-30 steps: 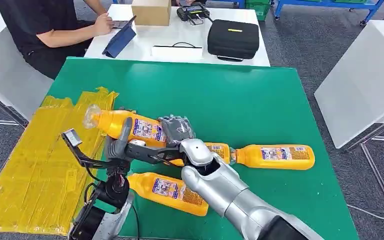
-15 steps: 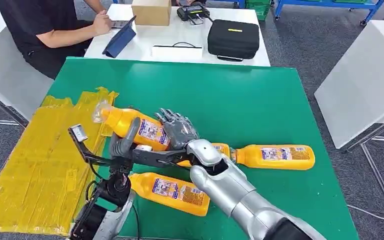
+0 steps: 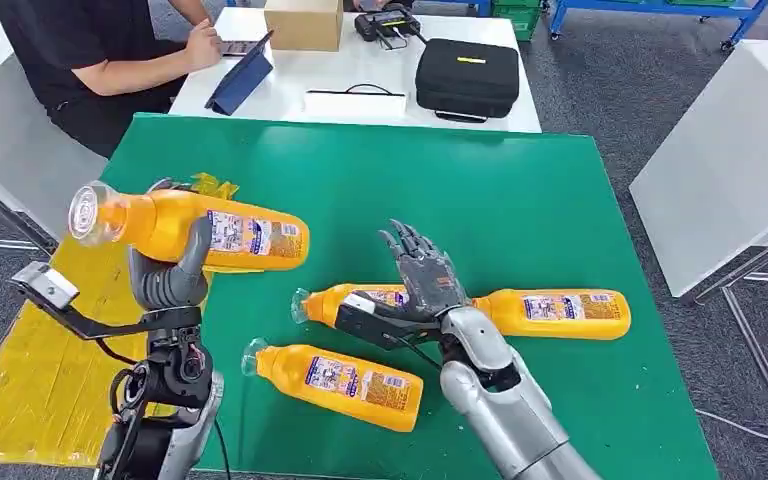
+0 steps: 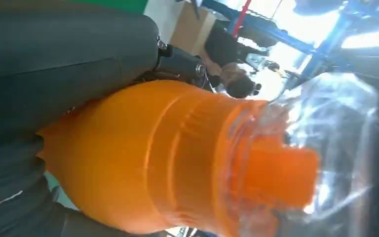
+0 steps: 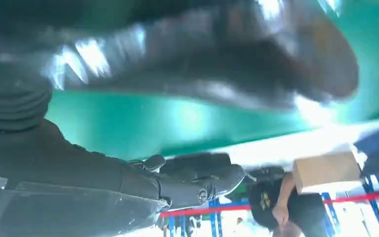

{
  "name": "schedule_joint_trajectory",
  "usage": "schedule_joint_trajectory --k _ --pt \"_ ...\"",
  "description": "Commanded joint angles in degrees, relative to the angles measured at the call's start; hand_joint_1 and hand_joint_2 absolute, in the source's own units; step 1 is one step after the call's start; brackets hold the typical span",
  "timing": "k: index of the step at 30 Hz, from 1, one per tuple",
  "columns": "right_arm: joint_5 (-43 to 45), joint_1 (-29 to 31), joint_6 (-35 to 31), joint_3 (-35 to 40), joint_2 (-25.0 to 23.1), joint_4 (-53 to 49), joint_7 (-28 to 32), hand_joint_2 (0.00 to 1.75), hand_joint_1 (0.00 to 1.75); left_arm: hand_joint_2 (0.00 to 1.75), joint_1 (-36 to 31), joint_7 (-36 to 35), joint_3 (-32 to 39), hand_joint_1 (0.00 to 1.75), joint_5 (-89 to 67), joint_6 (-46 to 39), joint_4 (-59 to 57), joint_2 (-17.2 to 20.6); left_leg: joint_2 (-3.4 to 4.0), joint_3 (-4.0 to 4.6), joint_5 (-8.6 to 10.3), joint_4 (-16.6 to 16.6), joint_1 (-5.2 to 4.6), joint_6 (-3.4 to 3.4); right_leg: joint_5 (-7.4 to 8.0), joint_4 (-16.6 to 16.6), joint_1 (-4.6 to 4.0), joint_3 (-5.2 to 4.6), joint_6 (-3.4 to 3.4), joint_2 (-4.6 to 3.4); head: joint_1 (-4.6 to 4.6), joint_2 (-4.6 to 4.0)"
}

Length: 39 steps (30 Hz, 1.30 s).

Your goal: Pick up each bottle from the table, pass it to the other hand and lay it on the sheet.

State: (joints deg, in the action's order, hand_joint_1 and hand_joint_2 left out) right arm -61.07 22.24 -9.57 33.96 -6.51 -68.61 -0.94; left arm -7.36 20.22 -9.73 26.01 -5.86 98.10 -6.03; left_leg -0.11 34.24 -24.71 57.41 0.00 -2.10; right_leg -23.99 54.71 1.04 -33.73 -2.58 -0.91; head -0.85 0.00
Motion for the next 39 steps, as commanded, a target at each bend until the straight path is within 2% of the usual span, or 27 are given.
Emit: schedule_joint_trajectory --k 1,2,3,4,6,9,12,16,19,21,23,25,26,29,31,39 --pt "-0.2 -1.6 1.0 -3.5 2.3 -5.3 0.3 0.0 0.0 1.75 -0.5 0.1 2.8 1.75 -0.5 0.2 1.9 0.8 -0.12 -0.03 0.04 0.0 0.01 0.07 -0.02 0.0 -0.02 0.06 0.09 0.17 0.02 0.0" --pt "-0.2 -1.6 1.0 -3.5 2.3 -5.3 0.3 0.0 0.0 1.75 -0.5 0.1 2.8 1.75 -0.5 0.2 1.9 0.8 -0.17 -0.08 0.07 0.0 0.0 0.07 -0.05 0.1 -0.02 0.11 0.14 0.25 0.02 0.0" --pt "1.8 -3.1 0.0 -5.1 2.4 -7.4 1.7 0.0 0.0 1.75 -0.2 2.8 3.9 1.75 -7.8 -5.1 2.3 1.3 -0.14 -0.12 0.05 0.0 0.02 0.09 -0.06 0.1 -0.04 0.15 0.17 0.24 0.02 0.0" --pt "2.3 -4.5 0.1 -6.1 3.4 -10.3 1.6 0.0 0.0 1.75 0.3 2.6 5.3 1.75 -9.0 -6.2 2.6 2.0 -0.08 -0.1 0.08 0.0 0.01 0.1 -0.03 0.0 -0.03 0.13 0.14 0.18 0.0 0.0" --pt "3.8 -8.2 2.2 -8.7 4.8 -17.4 2.3 0.0 0.0 1.75 1.2 2.2 9.9 1.75 -9.7 -7.6 3.0 3.1 -0.04 -0.29 -0.01 0.0 -0.02 0.19 -0.12 0.1 -0.01 0.26 0.24 0.18 0.02 0.0" --pt "4.9 -11.0 6.1 -10.7 4.8 -24.9 3.4 0.0 0.0 1.75 3.2 2.9 16.5 1.75 -10.2 -9.4 4.7 4.3 -0.07 -0.07 0.07 0.0 0.0 0.07 -0.04 0.0 -0.01 0.09 0.12 0.14 0.04 0.0" --pt "6.4 -12.3 6.9 -11.1 5.1 -28.3 4.0 0.0 0.0 1.75 4.8 5.5 19.5 1.75 -17.7 -14.3 5.0 6.8 0.13 -0.11 -0.02 0.0 -0.01 0.12 -0.07 0.1 -0.01 0.07 0.16 -0.04 0.02 0.0" --pt "7.3 -13.1 7.2 -11.6 6.0 -29.8 3.6 0.0 0.0 1.75 6.5 5.9 17.7 1.75 -43.2 -26.3 -2.4 13.0 0.06 -0.19 0.03 -0.1 0.0 0.15 -0.08 0.1 -0.01 0.11 0.19 0.07 0.02 0.0" --pt "8.7 -12.6 9.1 -11.9 6.2 -29.3 2.5 0.0 0.0 1.75 4.1 1.9 13.7 1.75 -66.3 -33.9 -15.1 15.8 -0.05 -0.17 0.12 -0.1 -0.01 0.11 -0.04 0.0 0.01 0.11 0.17 0.14 0.0 0.0" --pt "12.0 -12.2 11.7 -11.1 6.3 -29.0 2.5 0.0 0.0 1.75 2.5 -1.9 13.5 1.75 -80.5 -34.1 -23.4 15.7 -0.18 -0.29 0.19 -0.2 -0.06 0.13 -0.02 -0.1 0.06 0.21 0.19 0.28 0.04 0.0" --pt "15.4 -12.0 13.7 -9.9 6.6 -29.2 3.2 0.0 0.0 1.75 1.1 -4.7 11.8 1.75 -85.4 -34.1 -29.9 16.1 -0.19 -0.23 0.21 -0.2 -0.07 0.13 0.0 0.0 0.07 0.15 0.21 0.28 0.02 0.0" --pt "19.4 -12.3 16.5 -7.0 7.8 -29.6 3.9 0.0 0.0 1.75 0.5 -15.4 9.7 1.75 -99.6 -33.6 -37.4 17.7 -0.12 -0.3 0.27 -0.3 -0.08 0.2 0.13 -0.1 0.07 0.17 0.38 0.21 0.02 0.0" --pt "19.4 -12.8 16.7 -5.8 8.2 -29.9 4.1 1.75 0.0 1.75 0.9 -18.5 9.4 1.75 -102.1 -31.8 -38.4 17.9 -0.06 -0.21 0.25 -0.2 -0.08 0.15 0.11 0.0 0.08 0.09 0.32 0.14 0.04 0.0" --pt "20.0 -14.0 18.5 -2.2 9.9 -31.0 4.5 1.75 0.0 1.75 2.1 -20.4 7.8 1.75 -103.9 -29.5 -38.6 18.2 0.11 -0.29 0.21 -0.2 -0.03 0.25 0.21 -0.1 0.01 0.13 0.54 0.07 0.04 0.0" --pt "20.0 -14.4 18.9 0.0 11.4 -29.9 4.8 1.75 0.0 1.75 2.5 -20.5 6.8 1.75 -103.8 -28.7 -38.6 18.0 0.16 -0.14 0.2 -0.1 0.0 0.18 0.2 0.0 -0.02 -0.01 0.46 0.04 0.02 0.0" --pt "18.0 -11.9 21.9 8.0 13.6 -23.2 2.9 1.75 0.0 1.75 0.7 -20.5 2.7 1.75 -103.8 -27.7 -41.0 17.0 0.12 -0.04 0.23 -0.1 0.02 0.17 0.22 0.0 -0.03 -0.05 0.45 0.05 0.02 0.0"
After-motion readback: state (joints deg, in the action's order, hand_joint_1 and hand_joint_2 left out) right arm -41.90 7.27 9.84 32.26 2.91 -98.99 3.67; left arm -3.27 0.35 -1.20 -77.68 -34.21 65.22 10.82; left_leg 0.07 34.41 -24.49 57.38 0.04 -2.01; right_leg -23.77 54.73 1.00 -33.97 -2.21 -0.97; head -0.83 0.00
